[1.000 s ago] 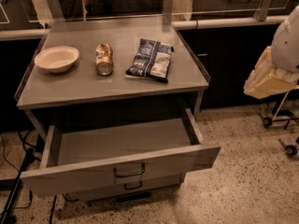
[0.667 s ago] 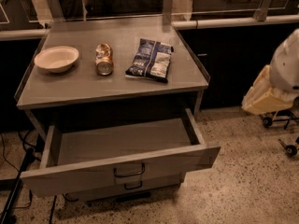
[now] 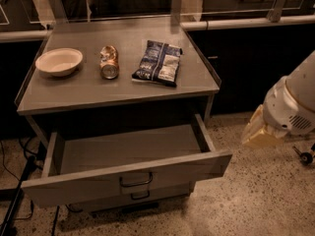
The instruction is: Close top drawer
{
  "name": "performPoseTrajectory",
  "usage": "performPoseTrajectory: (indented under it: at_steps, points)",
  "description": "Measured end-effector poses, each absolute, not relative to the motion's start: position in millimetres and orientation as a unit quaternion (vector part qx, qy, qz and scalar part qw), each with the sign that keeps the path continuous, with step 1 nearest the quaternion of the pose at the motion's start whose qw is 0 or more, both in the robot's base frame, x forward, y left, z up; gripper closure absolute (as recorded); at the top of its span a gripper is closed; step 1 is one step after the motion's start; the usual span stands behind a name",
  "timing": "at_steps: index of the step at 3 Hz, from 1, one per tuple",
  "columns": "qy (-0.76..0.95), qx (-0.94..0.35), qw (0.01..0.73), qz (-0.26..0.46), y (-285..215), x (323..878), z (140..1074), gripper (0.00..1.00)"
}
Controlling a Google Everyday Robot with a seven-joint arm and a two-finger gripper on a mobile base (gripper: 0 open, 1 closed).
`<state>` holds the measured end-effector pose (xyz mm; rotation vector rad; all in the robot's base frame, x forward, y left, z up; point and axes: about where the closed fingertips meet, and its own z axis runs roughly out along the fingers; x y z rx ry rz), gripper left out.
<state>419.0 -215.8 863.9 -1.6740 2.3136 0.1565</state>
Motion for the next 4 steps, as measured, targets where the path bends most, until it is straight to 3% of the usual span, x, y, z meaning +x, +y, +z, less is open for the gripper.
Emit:
performPoseTrajectory:
  at_steps: [2, 4]
  points:
    - [0.800, -0.580, 0.139, 0.064, -213, 414, 856, 1.00]
    - [0.828, -0.535, 0.144, 0.082, -202, 417, 787, 1.00]
